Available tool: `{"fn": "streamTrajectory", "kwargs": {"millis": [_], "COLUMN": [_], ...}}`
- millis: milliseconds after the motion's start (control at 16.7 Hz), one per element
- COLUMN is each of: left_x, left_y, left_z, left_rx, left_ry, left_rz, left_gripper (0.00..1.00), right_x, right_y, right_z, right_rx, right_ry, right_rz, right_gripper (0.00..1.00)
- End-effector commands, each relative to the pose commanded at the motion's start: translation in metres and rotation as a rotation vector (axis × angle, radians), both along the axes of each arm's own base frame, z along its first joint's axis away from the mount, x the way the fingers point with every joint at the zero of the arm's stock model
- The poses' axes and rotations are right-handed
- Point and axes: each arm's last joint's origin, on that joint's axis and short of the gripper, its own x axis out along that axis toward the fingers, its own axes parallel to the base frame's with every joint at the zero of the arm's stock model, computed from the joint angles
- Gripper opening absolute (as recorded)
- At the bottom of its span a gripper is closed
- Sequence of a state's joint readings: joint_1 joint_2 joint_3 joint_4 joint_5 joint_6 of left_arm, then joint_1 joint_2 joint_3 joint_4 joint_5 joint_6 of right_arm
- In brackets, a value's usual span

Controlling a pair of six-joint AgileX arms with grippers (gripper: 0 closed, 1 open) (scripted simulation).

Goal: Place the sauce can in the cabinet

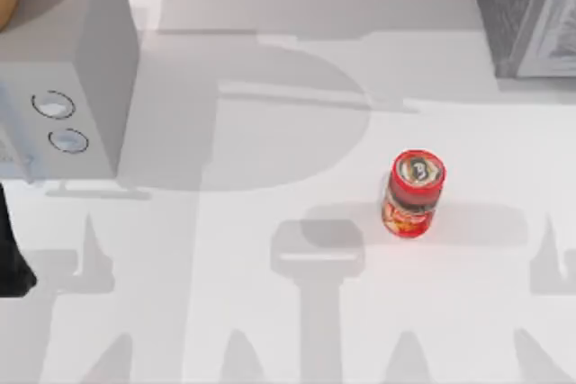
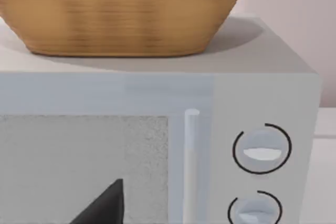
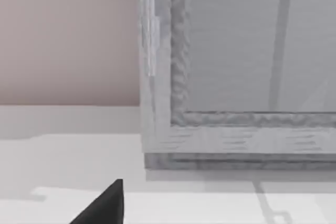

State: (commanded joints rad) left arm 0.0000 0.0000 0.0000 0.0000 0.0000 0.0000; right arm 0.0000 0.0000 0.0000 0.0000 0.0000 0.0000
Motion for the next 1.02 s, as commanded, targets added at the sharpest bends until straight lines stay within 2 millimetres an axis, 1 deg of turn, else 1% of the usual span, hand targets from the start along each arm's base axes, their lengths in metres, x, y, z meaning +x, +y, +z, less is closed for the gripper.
{"fn": "streamTrajectory", "kwargs": {"millis": [180,300,480,600,780,900,1020], "left_x": [0.000,0.000,0.000,0.000,0.000,0.000,0.000], "left_y": [0.000,0.000,0.000,0.000,0.000,0.000,0.000], "left_z": [0.000,0.000,0.000,0.000,0.000,0.000,0.000], "left_rx": [0.000,0.000,0.000,0.000,0.000,0.000,0.000], "left_ry": [0.000,0.000,0.000,0.000,0.000,0.000,0.000], "left_rz": [0.000,0.000,0.000,0.000,0.000,0.000,0.000], "left_gripper": [1.00,1.00,1.00,1.00,1.00,1.00,1.00], "right_x": [0.000,0.002,0.007,0.015,0.033,0.052,0.074], "right_y": [0.000,0.003,0.008,0.012,0.019,0.023,0.027], "right_z": [0.001,0.005,0.014,0.022,0.033,0.038,0.039], "right_rx": [-0.004,-0.024,-0.081,-0.129,-0.202,-0.241,-0.267], "right_ry": [0.004,0.025,0.090,0.148,0.240,0.292,0.328], "right_rz": [0.010,0.060,0.192,0.307,0.511,0.662,0.819], "right_gripper": [1.00,1.00,1.00,1.00,1.00,1.00,1.00]}}
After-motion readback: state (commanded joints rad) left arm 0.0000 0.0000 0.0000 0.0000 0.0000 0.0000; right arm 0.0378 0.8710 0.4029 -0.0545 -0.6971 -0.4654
